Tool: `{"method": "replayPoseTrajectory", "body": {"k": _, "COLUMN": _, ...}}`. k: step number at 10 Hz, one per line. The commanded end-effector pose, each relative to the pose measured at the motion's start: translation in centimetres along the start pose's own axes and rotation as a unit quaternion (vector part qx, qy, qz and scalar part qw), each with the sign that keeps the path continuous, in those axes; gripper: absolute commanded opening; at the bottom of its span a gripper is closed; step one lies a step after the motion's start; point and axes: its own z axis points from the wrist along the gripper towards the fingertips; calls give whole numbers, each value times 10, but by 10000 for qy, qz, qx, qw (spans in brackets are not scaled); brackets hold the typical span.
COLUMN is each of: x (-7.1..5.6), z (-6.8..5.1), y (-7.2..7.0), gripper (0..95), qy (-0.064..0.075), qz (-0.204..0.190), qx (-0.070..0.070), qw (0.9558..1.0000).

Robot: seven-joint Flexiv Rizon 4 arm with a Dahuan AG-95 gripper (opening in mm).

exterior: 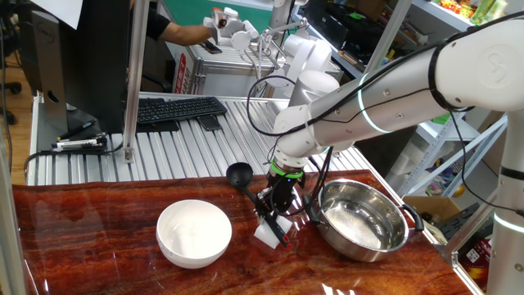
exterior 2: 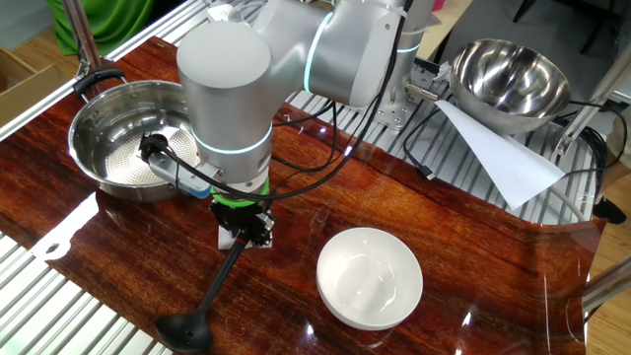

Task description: Scoop water with a large spoon from one bowl to another

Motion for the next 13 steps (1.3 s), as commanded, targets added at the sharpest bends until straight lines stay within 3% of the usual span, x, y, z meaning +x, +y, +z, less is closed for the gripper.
{"method": "replayPoseTrajectory", "body": {"k": 1, "x": 0, "z": -1, "y": 1, "gripper": 380, "qy": -8, "qz": -1, "qx": 3, "qw": 10000}}
{"method": "replayPoseTrajectory", "body": {"k": 5, "x": 0, "z": -2, "y": 1, "gripper": 380, "qy": -29, "qz": -57, "qx": -13, "qw": 10000}}
{"method": "replayPoseTrajectory", "body": {"k": 6, "x": -1, "z": -3, "y": 0, "gripper": 190, "qy": -27, "qz": -80, "qx": -14, "qw": 10000}}
{"method": "replayPoseTrajectory", "body": {"k": 9, "x": -2, "z": -5, "y": 1, "gripper": 190, "qy": -32, "qz": -149, "qx": -6, "qw": 9999}}
{"method": "replayPoseTrajectory", "body": {"k": 10, "x": -2, "z": -5, "y": 1, "gripper": 0, "qy": -35, "qz": -167, "qx": -9, "qw": 9999}}
{"method": "replayPoseTrajectory", "body": {"k": 13, "x": -2, "z": -6, "y": 2, "gripper": 0, "qy": -91, "qz": -166, "qx": -48, "qw": 9998}}
